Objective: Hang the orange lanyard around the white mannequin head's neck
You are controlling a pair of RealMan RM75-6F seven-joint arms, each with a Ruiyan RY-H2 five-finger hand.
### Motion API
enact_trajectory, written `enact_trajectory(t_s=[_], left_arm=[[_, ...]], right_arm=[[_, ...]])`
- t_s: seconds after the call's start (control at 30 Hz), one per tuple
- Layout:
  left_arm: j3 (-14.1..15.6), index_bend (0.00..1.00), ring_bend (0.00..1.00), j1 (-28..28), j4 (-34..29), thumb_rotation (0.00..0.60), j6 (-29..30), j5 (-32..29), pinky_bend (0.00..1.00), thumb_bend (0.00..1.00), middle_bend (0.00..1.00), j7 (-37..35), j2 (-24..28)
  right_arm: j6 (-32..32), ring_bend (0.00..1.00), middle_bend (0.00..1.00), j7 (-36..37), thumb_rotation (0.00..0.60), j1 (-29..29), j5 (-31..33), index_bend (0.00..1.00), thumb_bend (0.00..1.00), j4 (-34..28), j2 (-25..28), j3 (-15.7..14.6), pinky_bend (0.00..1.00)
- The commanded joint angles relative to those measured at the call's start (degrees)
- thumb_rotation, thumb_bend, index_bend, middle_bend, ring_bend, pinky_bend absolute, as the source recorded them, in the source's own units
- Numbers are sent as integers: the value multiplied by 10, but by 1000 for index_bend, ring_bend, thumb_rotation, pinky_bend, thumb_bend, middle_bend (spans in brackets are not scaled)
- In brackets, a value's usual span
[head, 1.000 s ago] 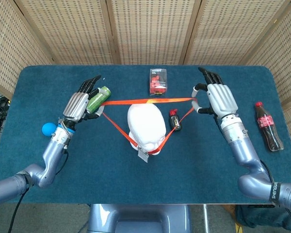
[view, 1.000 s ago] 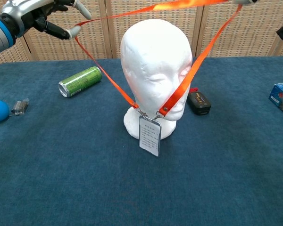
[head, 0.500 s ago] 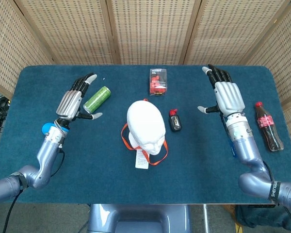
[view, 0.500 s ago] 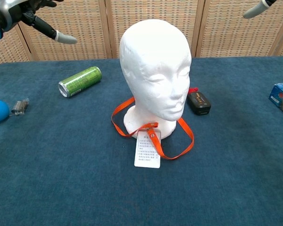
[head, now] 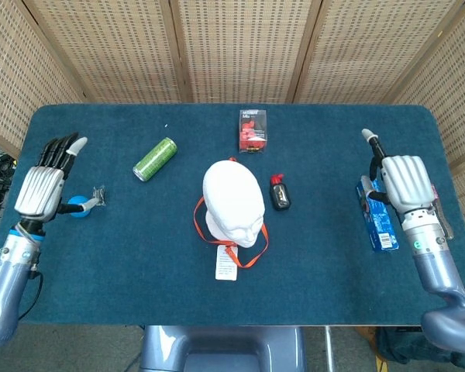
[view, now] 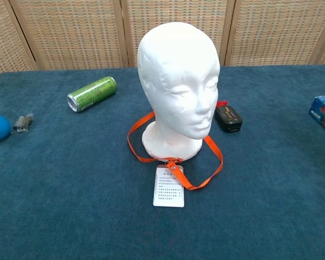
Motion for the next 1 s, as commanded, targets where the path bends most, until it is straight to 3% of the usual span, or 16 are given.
enact_trajectory(t_s=[0.03,0.23,0.4,0.53,0.77,1.0], left_arm=[[27,0,0,44,-37,593,40,3,0,0,0,40,24],[51,0,0,92,-70,600,77,8,0,0,0,67,37],[67,0,0,119,-88,600,89,13,0,0,0,78,39],[67,0,0,128,-91,600,104,29,0,0,0,86,42],[64,0,0,135,-89,600,98,31,0,0,0,85,42],[56,0,0,135,-81,600,85,26,0,0,0,80,40]], right_arm=[[14,724,779,26,600,-36,-49,37,751,3,14,-36,886],[25,739,797,61,600,-76,-151,113,796,7,25,-94,908],[-15,739,798,77,600,-78,-250,142,799,3,43,-153,908],[-41,738,798,77,600,-69,-306,158,800,-2,41,-180,907],[-92,738,798,56,600,-22,-402,167,802,12,-4,-195,907],[-165,736,798,28,600,33,-395,167,804,5,-67,-164,907]])
